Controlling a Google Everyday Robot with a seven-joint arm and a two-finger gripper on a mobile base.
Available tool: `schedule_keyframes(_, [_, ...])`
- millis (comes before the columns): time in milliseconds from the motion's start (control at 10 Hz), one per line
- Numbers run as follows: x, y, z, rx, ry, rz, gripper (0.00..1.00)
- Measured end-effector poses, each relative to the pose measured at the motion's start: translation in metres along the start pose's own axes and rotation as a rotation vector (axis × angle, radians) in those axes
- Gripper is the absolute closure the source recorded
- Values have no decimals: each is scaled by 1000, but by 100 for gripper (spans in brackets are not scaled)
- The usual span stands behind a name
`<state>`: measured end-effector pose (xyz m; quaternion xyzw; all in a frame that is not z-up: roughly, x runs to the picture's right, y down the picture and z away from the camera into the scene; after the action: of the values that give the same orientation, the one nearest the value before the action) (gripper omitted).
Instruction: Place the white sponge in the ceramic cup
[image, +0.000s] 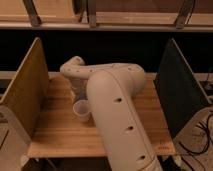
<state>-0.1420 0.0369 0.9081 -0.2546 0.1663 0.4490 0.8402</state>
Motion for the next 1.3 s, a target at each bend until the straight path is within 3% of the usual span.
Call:
schedule_keyframes(300, [-12,-14,-61,81,-137,1,100])
schedule_keyframes(600, [-2,-8,-123,166,-256,-21,100])
schedule_keyframes(900, [38,8,-146,211,-291,-17,100])
schedule_keyframes(1200, [82,18,-138,204,-264,33,100])
schedule_keyframes(1300, [85,18,-137,203,-260,38,100])
